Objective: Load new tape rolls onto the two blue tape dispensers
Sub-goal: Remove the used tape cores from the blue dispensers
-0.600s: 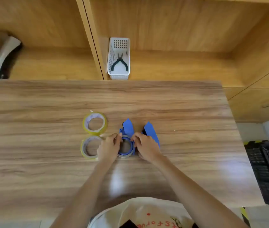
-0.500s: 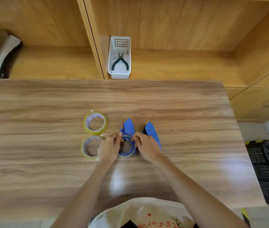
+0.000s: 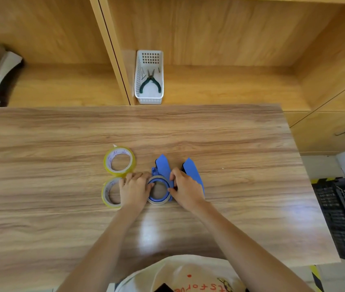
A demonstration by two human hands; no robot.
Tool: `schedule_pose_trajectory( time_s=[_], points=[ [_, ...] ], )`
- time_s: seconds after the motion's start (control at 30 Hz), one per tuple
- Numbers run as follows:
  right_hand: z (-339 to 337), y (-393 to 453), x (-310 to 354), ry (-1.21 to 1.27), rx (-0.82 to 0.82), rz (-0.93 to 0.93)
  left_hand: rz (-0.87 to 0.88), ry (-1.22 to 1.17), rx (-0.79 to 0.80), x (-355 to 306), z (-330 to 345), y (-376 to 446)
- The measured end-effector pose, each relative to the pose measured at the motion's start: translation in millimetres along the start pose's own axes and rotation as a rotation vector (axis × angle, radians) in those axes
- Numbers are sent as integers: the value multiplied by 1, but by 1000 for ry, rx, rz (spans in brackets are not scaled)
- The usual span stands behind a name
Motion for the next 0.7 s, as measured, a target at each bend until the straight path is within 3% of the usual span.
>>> schedule_pose_trajectory(
  time_s=[0.47, 0.7],
  points=[
    [-16, 1, -15, -71, -10, -32, -63, -90, 20, 0, 1, -9],
    [-14, -3, -9, -29, -25, -61, -75, -132, -56, -4, -5, -12]
  ],
)
Point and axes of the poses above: each hand's wrist, its own y-axis towards the middle knuckle, its own z-axis out of the palm, x = y × z, the point moved 5 cm from there along y, towards the middle knuckle, and after that the axes turned 3 degrees about y, right-handed, at the moved point
